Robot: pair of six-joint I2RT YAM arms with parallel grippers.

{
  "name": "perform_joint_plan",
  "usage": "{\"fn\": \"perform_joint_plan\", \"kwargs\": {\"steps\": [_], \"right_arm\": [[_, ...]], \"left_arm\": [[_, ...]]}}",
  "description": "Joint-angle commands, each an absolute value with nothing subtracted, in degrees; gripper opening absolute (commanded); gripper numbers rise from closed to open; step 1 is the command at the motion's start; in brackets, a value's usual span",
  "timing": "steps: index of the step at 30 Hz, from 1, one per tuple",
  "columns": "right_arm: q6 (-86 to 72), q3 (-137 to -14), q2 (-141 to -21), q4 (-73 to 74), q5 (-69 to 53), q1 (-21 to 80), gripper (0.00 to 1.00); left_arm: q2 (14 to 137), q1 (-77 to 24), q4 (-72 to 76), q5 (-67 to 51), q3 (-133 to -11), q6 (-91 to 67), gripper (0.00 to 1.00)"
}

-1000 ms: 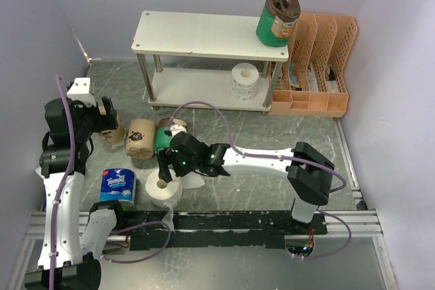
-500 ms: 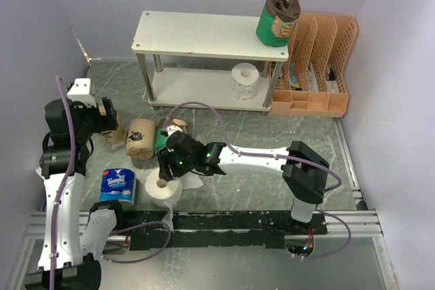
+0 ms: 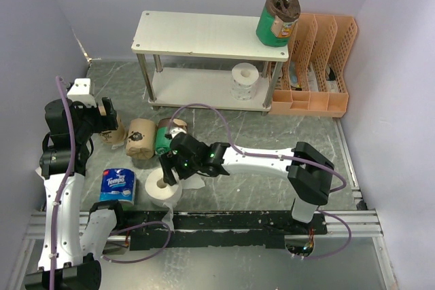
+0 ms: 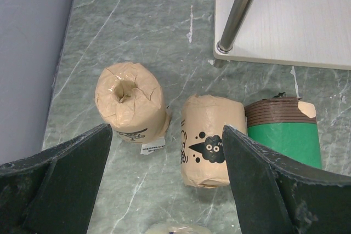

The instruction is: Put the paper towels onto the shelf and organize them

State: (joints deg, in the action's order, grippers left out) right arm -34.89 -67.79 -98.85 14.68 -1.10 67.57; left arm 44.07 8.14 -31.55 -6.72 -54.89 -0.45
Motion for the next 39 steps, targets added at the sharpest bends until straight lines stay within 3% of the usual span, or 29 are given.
{"fn": "perform_joint_plan", "kwargs": {"steps": [1,6,8,10,11,15,21,27,30,33,39], "right_arm": [[-33.5,-67.6,-99.1,15.3,-2.2,67.4,0.75],[-34.2,-68.5,-102.0,13.5,-3.8,67.3,0.53],[-35.3,-68.9,-103.1,12.3,-4.8,67.3,0.35],[-36.9,-69.0,-104.0,11.5,-5.3,67.3,0.08],[-38.1,-69.1,-104.3,11.5,-5.1,67.3,0.00],[-46.1,-68.0,-102.0,15.7,3.5,67.3,0.00],[-70.5,-70.0,-92.5,30.5,21.3,70.1,0.00],[-78.5,-60.0,-76.2,19.6,33.3,74.7,0.00],[-76.2,-64.9,-75.6,24.6,37.9,75.1,0.00],[-87.3,-69.6,-76.2,37.2,45.6,75.3,0.00],[-99.5,-66.5,-73.2,35.6,66.3,73.2,0.00]], "left_arm": [[43.3,8.0,-30.1,-7.4,-54.5,0.0,0.94],[43.7,8.1,-30.1,-7.5,-54.6,0.0,0.94],[43.8,8.0,-30.1,-7.7,-54.7,0.0,0.94],[44.0,8.0,-30.2,-7.7,-54.8,0.0,0.94],[44.2,7.9,-30.3,-7.7,-54.9,0.0,0.94],[44.3,7.8,-30.5,-7.8,-55.1,-0.1,0.93],[44.8,7.8,-30.5,-8.1,-55.2,-0.2,0.94],[44.9,7.9,-30.7,-8.9,-55.5,-0.2,0.93],[44.8,7.9,-30.6,-8.9,-55.3,-0.3,0.94],[44.8,7.9,-30.5,-8.7,-55.1,-0.3,0.93],[44.7,8.2,-30.3,-8.7,-54.8,-0.3,0.93]]}}
